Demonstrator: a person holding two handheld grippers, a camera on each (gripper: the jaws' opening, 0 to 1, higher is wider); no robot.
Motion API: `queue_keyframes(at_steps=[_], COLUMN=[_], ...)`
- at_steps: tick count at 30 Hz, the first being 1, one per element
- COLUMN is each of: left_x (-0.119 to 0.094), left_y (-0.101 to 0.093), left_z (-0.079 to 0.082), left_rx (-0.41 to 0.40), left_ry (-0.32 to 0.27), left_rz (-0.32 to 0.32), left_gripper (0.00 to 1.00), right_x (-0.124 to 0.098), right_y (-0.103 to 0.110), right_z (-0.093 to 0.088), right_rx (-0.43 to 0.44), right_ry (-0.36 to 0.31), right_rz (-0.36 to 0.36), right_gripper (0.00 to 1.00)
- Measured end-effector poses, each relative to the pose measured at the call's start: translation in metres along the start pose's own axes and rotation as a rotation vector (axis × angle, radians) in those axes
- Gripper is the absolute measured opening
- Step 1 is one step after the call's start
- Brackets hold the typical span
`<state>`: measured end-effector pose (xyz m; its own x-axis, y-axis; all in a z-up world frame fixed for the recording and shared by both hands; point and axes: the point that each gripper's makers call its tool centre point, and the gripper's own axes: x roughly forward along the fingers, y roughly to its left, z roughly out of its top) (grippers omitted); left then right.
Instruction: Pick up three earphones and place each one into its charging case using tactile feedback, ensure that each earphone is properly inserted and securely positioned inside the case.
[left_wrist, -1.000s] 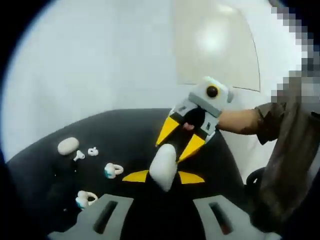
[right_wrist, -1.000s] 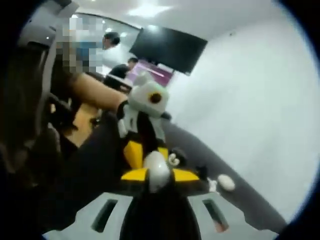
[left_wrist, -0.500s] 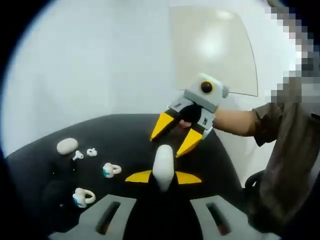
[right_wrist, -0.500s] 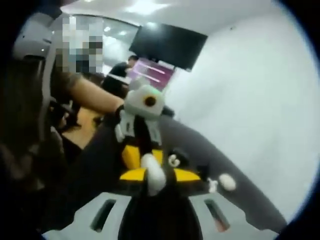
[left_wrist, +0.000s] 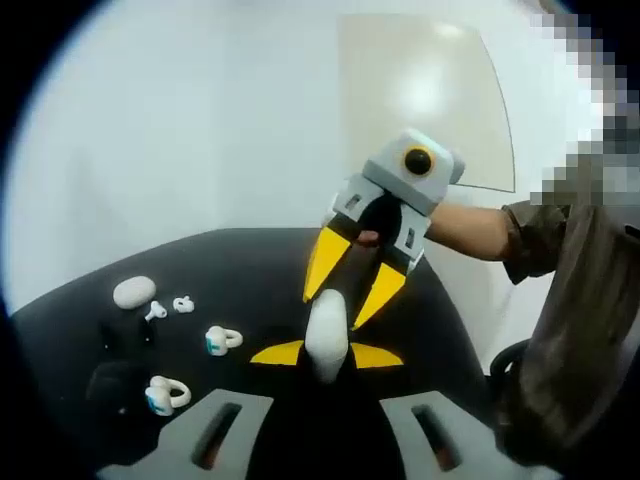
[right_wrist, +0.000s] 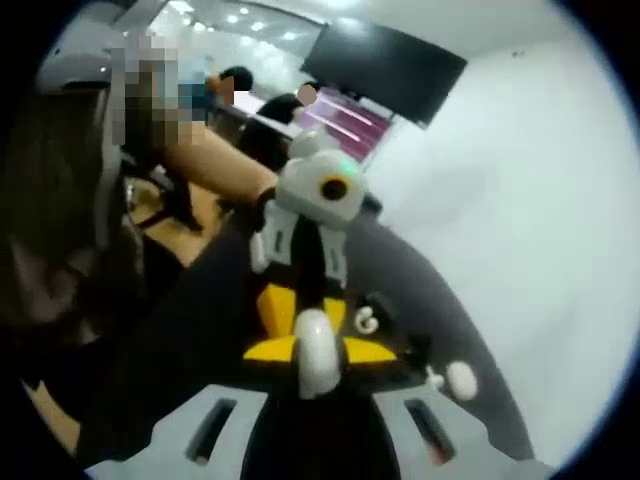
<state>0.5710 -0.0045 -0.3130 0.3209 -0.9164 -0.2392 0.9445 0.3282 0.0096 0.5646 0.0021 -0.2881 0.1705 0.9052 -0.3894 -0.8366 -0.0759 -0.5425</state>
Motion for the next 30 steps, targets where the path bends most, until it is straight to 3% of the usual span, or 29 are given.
queue_keyframes(at_steps=[12,30], left_x=[0.0003,-0.0001], left_y=[-0.0006,0.0019], left_z=[0.0005,0.0011], left_rx=[0.009,-0.006], left_ry=[-0.002,-0.006], left_rz=[0.003,0.014], left_gripper=[0.13,0.13], right_x=[-0.0002,-0.0006], right_y=[-0.0006,-0.0034], right_z=[0.0003,0.0002], right_rx=[0.006,-0.039], right_ry=[0.021,0.013], right_rz=[0.029,-0.005], right_gripper=[0.17,0.17])
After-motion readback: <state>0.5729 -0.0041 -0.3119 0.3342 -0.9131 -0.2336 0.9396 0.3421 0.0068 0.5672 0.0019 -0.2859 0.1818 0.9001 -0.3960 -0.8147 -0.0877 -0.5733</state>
